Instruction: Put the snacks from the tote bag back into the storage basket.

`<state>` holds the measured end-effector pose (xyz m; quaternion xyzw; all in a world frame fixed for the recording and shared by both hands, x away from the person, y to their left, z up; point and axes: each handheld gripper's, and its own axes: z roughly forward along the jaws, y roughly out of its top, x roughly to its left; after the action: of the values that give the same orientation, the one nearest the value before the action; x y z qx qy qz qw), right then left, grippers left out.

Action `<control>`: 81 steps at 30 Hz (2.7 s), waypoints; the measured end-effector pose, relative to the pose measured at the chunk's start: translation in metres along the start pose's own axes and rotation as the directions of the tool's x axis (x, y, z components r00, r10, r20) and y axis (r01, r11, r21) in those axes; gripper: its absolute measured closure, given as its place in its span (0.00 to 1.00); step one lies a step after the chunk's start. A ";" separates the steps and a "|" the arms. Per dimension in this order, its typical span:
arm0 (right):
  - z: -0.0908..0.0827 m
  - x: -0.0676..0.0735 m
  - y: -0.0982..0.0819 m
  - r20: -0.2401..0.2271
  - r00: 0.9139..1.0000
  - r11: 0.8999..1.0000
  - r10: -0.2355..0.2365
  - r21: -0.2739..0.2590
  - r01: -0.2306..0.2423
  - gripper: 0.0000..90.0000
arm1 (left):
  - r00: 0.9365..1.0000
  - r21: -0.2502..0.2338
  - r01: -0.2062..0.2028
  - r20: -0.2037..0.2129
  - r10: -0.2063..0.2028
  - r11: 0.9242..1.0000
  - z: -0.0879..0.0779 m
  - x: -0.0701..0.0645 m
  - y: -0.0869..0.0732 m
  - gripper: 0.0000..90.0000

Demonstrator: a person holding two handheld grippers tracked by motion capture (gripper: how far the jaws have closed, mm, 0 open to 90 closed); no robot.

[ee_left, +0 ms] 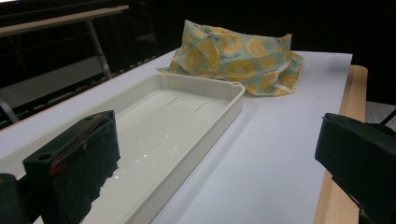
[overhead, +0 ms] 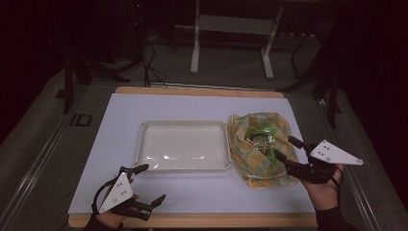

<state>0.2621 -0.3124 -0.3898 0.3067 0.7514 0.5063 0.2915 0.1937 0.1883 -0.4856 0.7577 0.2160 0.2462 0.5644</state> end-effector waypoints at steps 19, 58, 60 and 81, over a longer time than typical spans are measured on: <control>0.017 -0.030 0.007 0.045 0.998 0.999 0.053 0.001 -0.053 0.42 | 1.000 0.014 0.000 0.010 0.000 1.000 0.002 0.000 0.000 0.00; 0.080 -0.081 -0.037 0.130 0.947 0.910 0.293 0.264 -0.318 0.55 | 1.000 0.032 -0.003 0.006 0.003 0.999 0.005 0.001 -0.001 0.00; 0.083 -0.083 -0.041 0.139 0.943 0.901 0.302 0.281 -0.330 0.56 | 1.000 0.032 -0.004 0.007 0.004 0.999 0.005 0.000 -0.001 0.00; 0.102 -0.090 -0.061 0.179 0.890 0.801 0.419 0.389 -0.455 0.63 | 1.000 0.048 -0.020 0.011 0.019 0.999 0.006 -0.001 -0.002 0.00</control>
<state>0.3866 -0.3395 -0.4681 0.5482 0.7384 0.3723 0.1250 0.1967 0.1834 -0.4890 0.7744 0.2114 0.2424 0.5448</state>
